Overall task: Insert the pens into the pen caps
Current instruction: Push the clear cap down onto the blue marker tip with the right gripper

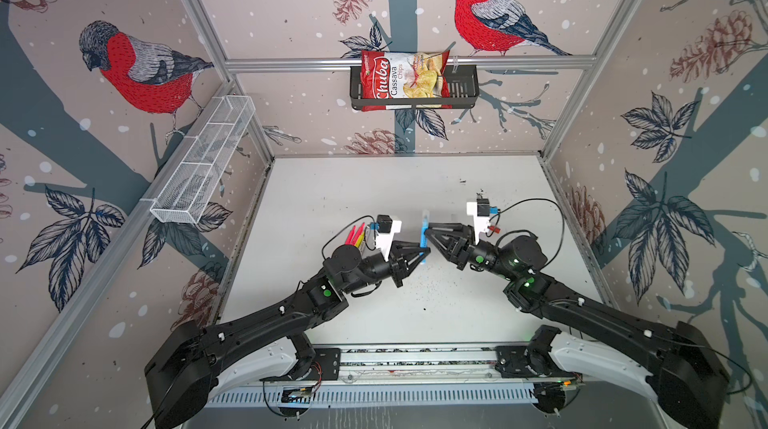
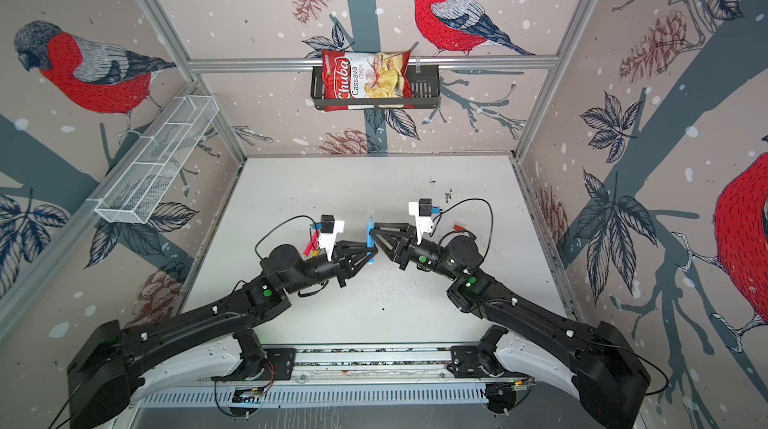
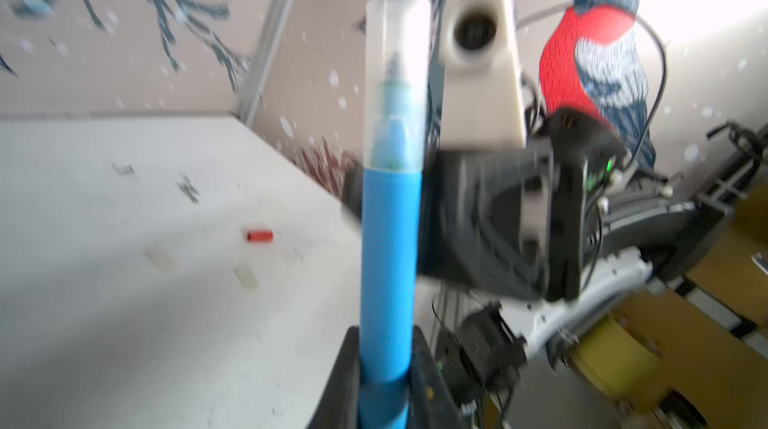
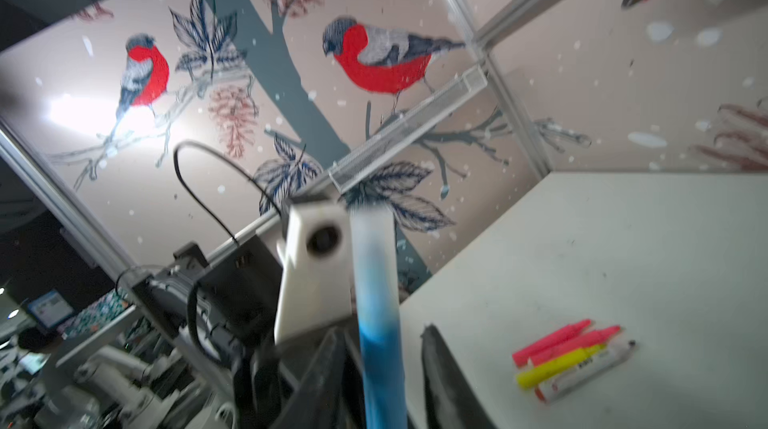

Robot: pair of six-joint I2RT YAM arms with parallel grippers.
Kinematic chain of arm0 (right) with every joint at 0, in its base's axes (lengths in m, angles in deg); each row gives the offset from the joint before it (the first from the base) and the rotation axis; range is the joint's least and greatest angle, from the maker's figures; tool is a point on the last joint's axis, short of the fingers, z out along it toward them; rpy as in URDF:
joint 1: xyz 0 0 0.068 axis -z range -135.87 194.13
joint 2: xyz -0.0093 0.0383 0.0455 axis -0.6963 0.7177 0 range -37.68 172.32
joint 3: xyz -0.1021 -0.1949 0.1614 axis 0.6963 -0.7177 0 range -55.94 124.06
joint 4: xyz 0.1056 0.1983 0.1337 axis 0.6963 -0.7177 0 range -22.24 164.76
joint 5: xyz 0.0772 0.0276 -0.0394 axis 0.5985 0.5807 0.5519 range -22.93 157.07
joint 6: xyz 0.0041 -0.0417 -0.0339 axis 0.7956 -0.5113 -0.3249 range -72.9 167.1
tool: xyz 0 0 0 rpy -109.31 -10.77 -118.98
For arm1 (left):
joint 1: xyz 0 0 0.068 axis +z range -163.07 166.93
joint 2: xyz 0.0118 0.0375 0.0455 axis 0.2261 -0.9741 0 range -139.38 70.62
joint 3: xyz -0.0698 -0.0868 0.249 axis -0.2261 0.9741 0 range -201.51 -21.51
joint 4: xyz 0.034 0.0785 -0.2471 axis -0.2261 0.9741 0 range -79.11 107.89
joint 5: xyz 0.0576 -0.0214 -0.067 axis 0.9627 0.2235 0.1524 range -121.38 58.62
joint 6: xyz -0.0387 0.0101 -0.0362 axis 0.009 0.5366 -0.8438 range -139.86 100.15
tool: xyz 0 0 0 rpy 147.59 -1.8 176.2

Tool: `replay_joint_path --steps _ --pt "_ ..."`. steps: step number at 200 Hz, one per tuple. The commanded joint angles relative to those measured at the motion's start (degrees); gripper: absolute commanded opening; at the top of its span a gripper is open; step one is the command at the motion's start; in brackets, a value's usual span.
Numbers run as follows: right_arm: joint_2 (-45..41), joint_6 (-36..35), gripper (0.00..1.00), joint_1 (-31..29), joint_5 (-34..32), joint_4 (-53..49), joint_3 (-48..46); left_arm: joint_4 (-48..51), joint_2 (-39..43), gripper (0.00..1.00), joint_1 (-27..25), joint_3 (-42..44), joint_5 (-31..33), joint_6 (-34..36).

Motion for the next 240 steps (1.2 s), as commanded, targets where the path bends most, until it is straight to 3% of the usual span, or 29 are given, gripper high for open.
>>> replay_joint_path --steps 1,64,109,144,240 --pt "-2.41 -4.68 0.67 0.28 1.44 -11.15 2.03 -8.20 1.68 0.00 0.11 2.08 5.41 2.49" --pt "-5.25 -6.94 0.67 2.92 0.54 -18.59 4.17 2.92 11.00 0.00 0.11 7.75 10.70 4.87" --pt "0.90 -13.51 0.63 1.88 2.48 -31.63 15.46 4.11 9.27 0.00 0.15 7.34 10.27 5.45" --pt "5.17 -16.74 0.50 0.01 0.79 -35.71 19.69 4.00 6.90 0.00 0.11 5.98 9.95 5.23" --pt "9.56 -16.36 0.44 -2.22 0.66 -32.96 19.17 2.41 3.37 0.00 0.01 4.76 8.53 4.67"
